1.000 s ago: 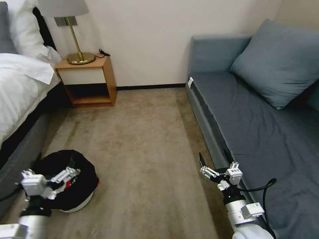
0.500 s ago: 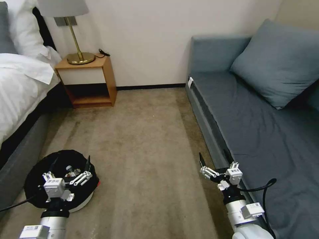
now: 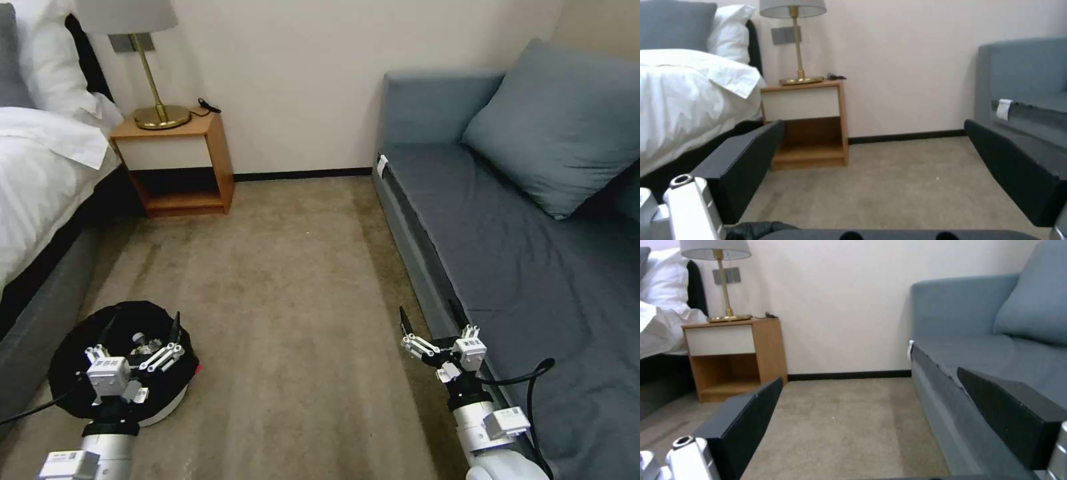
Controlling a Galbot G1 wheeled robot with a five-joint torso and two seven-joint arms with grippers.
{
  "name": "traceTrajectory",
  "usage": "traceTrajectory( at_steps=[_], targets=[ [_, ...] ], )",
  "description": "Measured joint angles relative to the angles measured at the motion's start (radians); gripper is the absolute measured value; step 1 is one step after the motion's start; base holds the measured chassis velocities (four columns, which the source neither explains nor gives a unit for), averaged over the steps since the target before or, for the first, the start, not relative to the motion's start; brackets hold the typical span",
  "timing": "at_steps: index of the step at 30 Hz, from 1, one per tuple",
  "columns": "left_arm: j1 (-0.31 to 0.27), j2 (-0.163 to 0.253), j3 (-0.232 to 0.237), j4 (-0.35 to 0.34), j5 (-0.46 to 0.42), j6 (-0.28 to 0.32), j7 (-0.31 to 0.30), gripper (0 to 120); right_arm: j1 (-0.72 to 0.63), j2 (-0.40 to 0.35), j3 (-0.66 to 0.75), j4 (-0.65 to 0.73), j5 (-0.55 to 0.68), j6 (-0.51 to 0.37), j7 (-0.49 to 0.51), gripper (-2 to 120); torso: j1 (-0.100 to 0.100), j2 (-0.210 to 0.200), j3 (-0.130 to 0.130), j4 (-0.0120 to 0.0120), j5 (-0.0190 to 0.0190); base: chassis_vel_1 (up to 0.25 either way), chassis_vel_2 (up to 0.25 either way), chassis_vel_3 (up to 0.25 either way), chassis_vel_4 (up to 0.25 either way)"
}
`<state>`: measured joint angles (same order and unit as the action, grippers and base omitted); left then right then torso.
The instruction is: Pick up the trash bin, then pick up the garbage on the floor and place it into the trash bin.
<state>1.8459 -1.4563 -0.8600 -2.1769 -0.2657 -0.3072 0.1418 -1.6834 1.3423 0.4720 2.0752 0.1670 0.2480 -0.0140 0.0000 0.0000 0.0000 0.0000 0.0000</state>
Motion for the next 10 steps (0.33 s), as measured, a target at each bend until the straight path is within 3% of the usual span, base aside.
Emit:
traceTrajectory(
  at_steps=[10],
  targets=[
    [0.0,0.001,-0.001,0.0,-0.001,0.002,0.0,100,0.0,0.0,0.0,0.0,0.0,0.0,0.0,100,0.0,0.0,0.0,0.0,0.0,0.0,0.0,0.0,0.0]
  ],
)
